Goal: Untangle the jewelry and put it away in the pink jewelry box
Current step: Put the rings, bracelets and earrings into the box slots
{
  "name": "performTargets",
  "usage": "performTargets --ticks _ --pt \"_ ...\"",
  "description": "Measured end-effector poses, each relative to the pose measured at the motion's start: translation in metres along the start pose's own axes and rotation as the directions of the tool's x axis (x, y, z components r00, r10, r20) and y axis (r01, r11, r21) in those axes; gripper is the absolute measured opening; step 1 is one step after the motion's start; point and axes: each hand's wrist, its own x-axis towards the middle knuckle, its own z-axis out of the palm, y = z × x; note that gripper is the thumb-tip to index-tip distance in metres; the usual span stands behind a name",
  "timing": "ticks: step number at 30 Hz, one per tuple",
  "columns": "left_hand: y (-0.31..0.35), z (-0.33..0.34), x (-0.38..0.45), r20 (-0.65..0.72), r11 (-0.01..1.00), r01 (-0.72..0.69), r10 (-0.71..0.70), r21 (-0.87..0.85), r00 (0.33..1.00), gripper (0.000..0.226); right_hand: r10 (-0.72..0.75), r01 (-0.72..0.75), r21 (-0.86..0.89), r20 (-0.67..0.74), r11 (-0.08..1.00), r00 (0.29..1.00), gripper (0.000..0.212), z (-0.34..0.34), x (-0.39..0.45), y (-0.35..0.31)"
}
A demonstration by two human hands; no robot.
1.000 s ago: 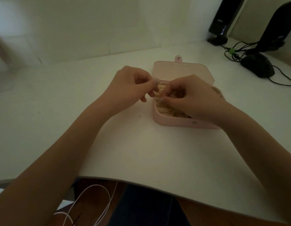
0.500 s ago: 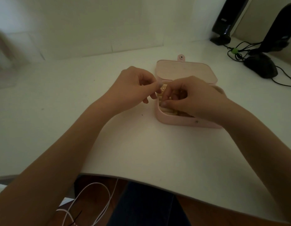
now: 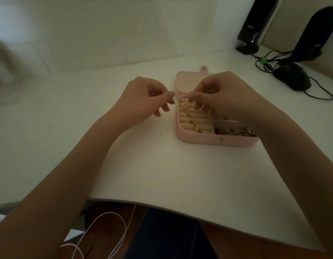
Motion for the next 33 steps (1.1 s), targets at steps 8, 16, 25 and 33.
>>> performTargets --ticks 8,16,25,33 --pt "-0.034 -0.043 0.001 -0.141 0.987 0.042 -0.020 0.153 0.990 0.017 -0.142 0.143 -0.008 0.055 0.990 0.988 0.017 0.033 0.023 -0.030" --pt "-0.062 -0.063 -0.003 -0.282 0.988 0.044 0.000 0.150 0.959 0.008 -0.244 0.299 -0.226 0.243 0.927 0.939 0.023 0.083 0.052 -0.056" --pt "-0.064 -0.062 -0.001 -0.243 0.926 0.058 0.037 0.373 0.969 0.011 -0.085 0.112 -0.267 0.113 0.957 0.990 0.037 0.115 0.080 -0.062" --pt "-0.064 -0.060 -0.004 -0.188 0.908 0.073 0.006 0.413 0.982 0.014 -0.060 0.103 -0.301 0.148 0.948 0.987 0.019 0.119 0.082 -0.066"
